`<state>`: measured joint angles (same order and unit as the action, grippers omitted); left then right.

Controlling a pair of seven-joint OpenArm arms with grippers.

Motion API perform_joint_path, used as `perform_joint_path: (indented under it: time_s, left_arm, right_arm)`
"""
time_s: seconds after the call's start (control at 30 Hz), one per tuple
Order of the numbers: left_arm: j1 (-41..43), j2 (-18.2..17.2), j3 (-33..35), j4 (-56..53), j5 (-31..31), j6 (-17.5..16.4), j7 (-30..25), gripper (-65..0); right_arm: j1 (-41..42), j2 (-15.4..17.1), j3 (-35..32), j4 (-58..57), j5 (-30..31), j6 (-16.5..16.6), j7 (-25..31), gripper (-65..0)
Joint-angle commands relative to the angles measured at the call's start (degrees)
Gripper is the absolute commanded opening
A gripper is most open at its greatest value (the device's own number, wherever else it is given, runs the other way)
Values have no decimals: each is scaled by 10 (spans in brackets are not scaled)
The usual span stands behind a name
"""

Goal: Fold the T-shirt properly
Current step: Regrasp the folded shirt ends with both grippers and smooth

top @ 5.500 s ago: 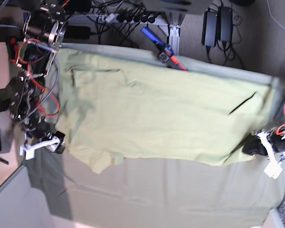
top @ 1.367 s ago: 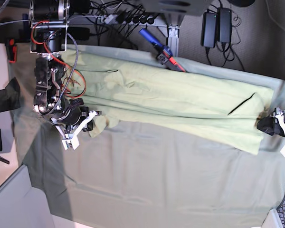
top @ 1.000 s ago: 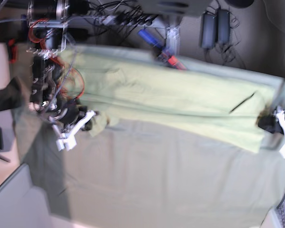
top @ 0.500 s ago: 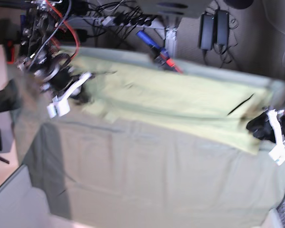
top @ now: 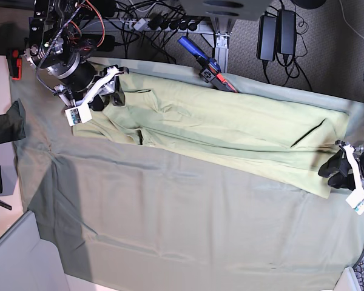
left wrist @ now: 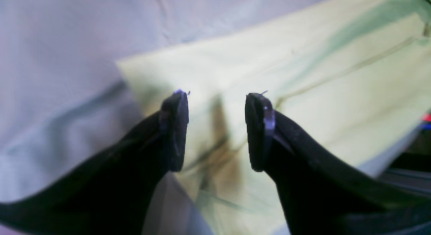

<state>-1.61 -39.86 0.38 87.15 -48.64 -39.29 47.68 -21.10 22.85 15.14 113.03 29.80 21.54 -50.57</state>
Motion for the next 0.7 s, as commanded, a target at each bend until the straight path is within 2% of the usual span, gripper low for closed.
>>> perform_joint_path:
  time_s: [0.0, 0.13, 0.23, 0.37, 0.5, 0.63, 0.67]
  left_arm:
    - [-10, -11, -5, 8, 7, -7, -25, -342]
    - [-23, -9, -5, -35, 55, -7, -72, -296]
    - [-51, 3, -5, -104, 80, -7, -100, -295]
    - [-81, 22, -5, -167, 73, -7, -97, -295]
    - [-80, 27, -5, -169, 26, -7, -63, -295]
    - [-79, 30, -5, -169, 22, -7, -58, -297]
    - [-79, 31, -5, -169, 22, -7, -58, -321]
  right_arm:
    - [3, 7, 4, 10, 5, 28, 13, -327]
    - [4, -3, 4, 10, 4, 28, 15, -328]
    - [4, -13, 4, 10, 4, 28, 17, -328]
    - [4, -21, 4, 10, 6, 28, 19, -329]
    - [4, -21, 4, 10, 6, 28, 19, -329]
    - [4, -21, 4, 10, 4, 28, 19, -329]
    - [4, -21, 4, 10, 4, 28, 19, -329]
